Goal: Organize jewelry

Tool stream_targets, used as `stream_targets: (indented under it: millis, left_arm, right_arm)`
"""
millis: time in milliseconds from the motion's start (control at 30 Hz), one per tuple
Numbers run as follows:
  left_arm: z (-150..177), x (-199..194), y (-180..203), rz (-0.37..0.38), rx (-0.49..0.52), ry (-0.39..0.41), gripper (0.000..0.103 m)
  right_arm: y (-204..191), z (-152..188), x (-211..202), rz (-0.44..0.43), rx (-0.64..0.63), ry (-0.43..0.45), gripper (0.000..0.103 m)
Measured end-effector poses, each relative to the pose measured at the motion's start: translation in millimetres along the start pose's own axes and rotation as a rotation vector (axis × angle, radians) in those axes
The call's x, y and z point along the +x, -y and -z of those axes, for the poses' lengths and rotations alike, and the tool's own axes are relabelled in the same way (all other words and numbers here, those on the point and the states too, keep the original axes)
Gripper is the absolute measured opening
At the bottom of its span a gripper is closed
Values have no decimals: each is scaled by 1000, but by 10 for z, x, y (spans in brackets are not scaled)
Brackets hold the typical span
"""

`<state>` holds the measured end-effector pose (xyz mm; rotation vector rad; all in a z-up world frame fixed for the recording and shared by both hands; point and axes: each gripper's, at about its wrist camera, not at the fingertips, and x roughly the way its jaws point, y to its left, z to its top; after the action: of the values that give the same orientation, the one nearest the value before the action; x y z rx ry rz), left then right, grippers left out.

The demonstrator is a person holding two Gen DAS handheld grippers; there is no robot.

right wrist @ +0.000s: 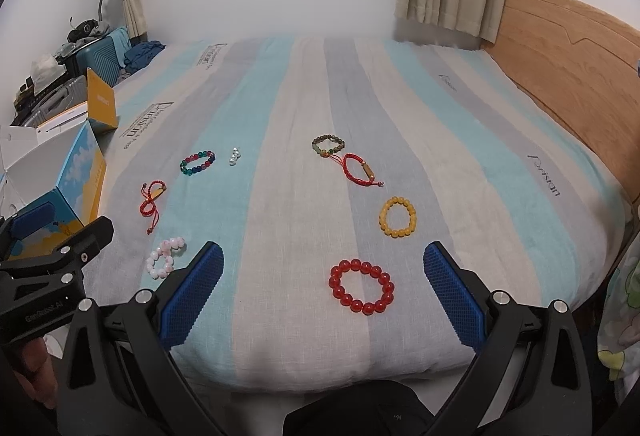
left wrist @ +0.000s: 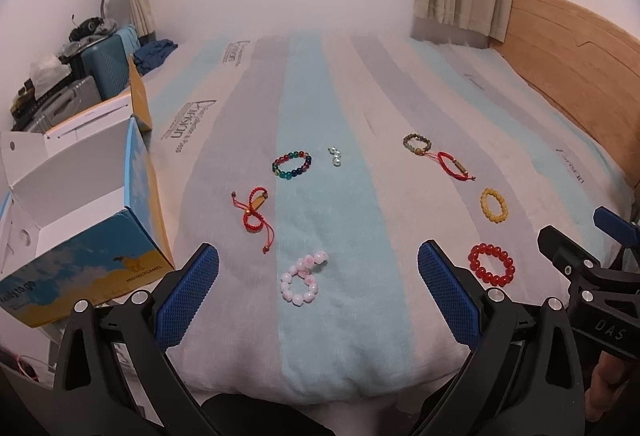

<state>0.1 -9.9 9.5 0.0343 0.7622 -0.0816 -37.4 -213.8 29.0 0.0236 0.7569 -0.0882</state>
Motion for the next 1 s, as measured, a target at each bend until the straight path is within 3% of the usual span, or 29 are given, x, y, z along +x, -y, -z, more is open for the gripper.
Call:
stream_targets:
  millis: [1000]
  left_arm:
    - [38, -30, -50, -22, -5, 4, 97]
  right_arm:
    - [-7, 28, 1, -3, 4, -3, 96]
